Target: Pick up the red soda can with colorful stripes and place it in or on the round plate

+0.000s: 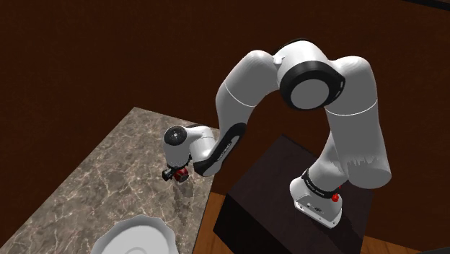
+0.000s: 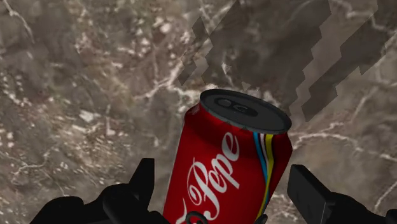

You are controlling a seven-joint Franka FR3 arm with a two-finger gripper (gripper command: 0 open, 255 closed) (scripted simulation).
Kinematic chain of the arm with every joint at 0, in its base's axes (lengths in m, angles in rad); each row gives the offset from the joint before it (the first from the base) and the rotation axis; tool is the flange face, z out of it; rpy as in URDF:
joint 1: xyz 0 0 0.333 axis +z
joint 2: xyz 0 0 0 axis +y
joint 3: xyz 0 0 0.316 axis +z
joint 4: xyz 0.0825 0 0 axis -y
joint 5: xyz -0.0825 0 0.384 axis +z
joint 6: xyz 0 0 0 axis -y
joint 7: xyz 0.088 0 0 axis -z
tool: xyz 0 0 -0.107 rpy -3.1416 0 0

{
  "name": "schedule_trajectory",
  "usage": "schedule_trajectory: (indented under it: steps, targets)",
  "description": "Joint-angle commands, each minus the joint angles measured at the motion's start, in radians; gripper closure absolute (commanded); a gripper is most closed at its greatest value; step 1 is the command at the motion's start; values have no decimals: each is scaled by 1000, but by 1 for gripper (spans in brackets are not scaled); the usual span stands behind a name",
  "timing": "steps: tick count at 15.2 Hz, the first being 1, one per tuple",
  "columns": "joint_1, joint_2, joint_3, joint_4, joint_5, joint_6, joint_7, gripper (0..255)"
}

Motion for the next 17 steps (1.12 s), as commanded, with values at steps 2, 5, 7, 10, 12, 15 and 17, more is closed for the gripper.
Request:
schedule_trajectory:
  steps: [2,5,7,10,12,15,17]
  targets:
    - [-1,2,-1,1,-1,2,-1,0]
    - [-1,2,-1,1,-1,2,0,0]
    - [-1,2,-1,1,-1,2,0,255]
    - [0,2,-1,1,-1,2,0,255]
    - [0,2,-1,0,-1,2,0,255]
    - [-1,2,-1,1,-1,2,-1,255]
    - [-8,-24,9,-11,8,-14,-11,255]
